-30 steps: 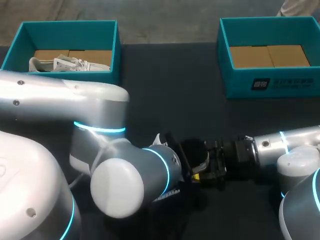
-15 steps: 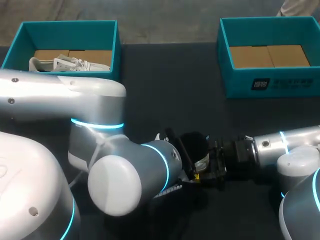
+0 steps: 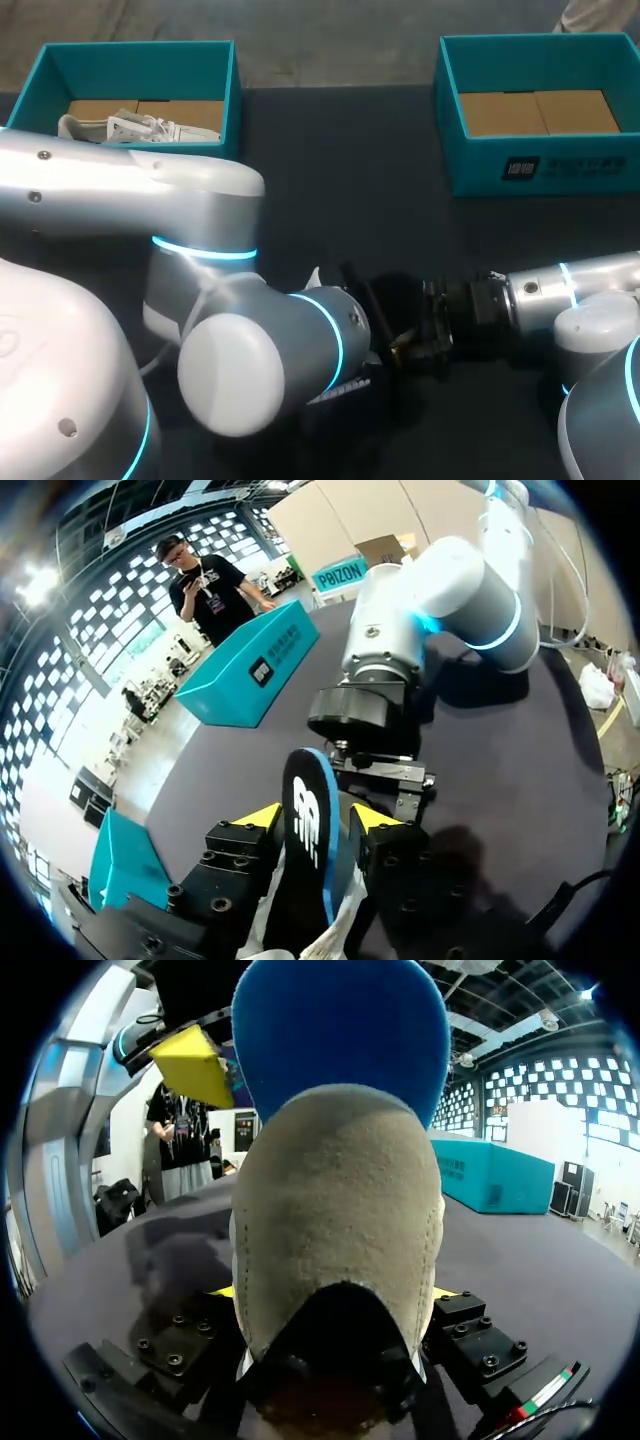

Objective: Take the shoe out of the shoebox, open the shoe tongue, remove and reinsert the insole, then place the shoe into the shoebox

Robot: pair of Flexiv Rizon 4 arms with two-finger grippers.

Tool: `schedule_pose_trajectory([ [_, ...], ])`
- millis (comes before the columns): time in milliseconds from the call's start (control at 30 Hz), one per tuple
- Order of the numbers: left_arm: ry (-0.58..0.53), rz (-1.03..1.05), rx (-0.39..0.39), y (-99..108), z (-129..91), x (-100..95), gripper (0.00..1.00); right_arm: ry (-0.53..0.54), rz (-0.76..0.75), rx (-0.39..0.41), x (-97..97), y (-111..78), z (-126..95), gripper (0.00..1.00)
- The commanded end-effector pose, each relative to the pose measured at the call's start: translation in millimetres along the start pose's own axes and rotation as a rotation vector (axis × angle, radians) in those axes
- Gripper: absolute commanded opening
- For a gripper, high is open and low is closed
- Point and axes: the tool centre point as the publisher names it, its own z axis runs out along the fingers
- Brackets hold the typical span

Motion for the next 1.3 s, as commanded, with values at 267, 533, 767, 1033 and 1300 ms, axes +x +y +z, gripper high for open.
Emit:
schedule_pose_trajectory([
  [267,0.023,0.027,0.013,29.7,-8.4,-8.8,0.42,0.0,0.0,0.003,0.4,-0.9,1.4,0.0],
  [533,0.05,0.067,0.032,32.5,-4.7,-4.7,0.42,0.0,0.0,0.003,0.4,-0.9,1.4,0.0],
  [767,0.057,0.079,0.053,38.8,-2.2,-3.0,0.4,0.0,0.0,0.003,0.4,-0.9,1.4,0.0],
  [1033,-0.012,0.096,0.063,39.2,0.0,5.0,0.37,0.0,0.0,0.003,0.4,-0.9,1.4,0.0],
  [1300,-0.018,0.125,0.086,36.1,4.9,10.1,0.35,0.0,0.0,0.003,0.4,-0.9,1.4,0.0],
])
